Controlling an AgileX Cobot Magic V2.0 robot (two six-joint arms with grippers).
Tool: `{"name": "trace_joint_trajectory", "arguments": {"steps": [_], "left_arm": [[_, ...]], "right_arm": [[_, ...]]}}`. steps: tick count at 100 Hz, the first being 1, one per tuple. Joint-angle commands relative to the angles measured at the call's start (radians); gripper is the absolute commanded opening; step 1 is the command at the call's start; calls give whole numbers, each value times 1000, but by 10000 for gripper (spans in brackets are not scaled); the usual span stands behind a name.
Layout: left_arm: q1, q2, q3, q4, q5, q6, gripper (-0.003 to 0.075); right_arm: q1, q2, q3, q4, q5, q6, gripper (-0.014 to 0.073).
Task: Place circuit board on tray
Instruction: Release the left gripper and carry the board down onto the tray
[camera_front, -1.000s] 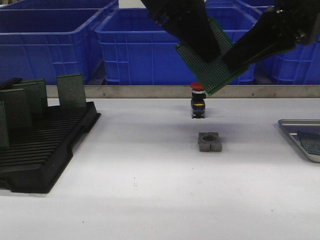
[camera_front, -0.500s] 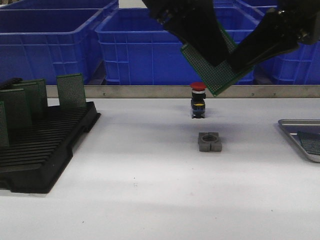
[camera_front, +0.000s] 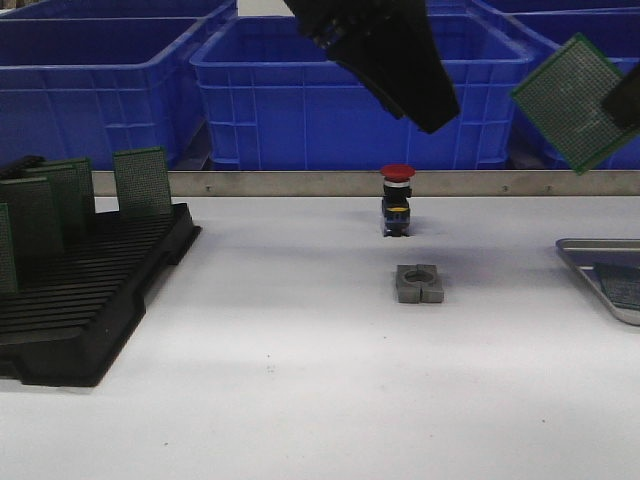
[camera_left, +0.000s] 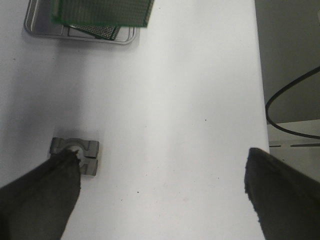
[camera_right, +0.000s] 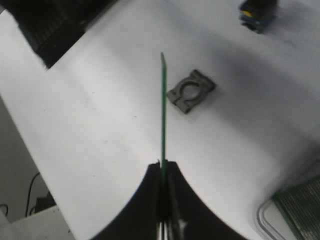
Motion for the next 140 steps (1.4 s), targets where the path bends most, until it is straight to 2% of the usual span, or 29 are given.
{"name": "trace_joint_trajectory", "arguments": {"steps": [1, 20, 34, 75, 140], "left_arm": [[-7, -57, -31, -60, 40, -3, 622], [-7, -57, -31, -60, 40, -3, 622], [-7, -57, -31, -60, 40, -3, 622], [-7, -57, -31, -60, 40, -3, 622], [-7, -57, -31, -60, 40, -3, 622]], "right_arm": [[-57, -28, -31, 44, -16, 75, -67], [-149, 32, -31, 44, -80, 222, -67], [-180, 102, -31, 44, -98, 260, -67], [-181, 271, -31, 83, -142, 272, -68], [-181, 338, -31, 126, -158, 272, -64]]}}
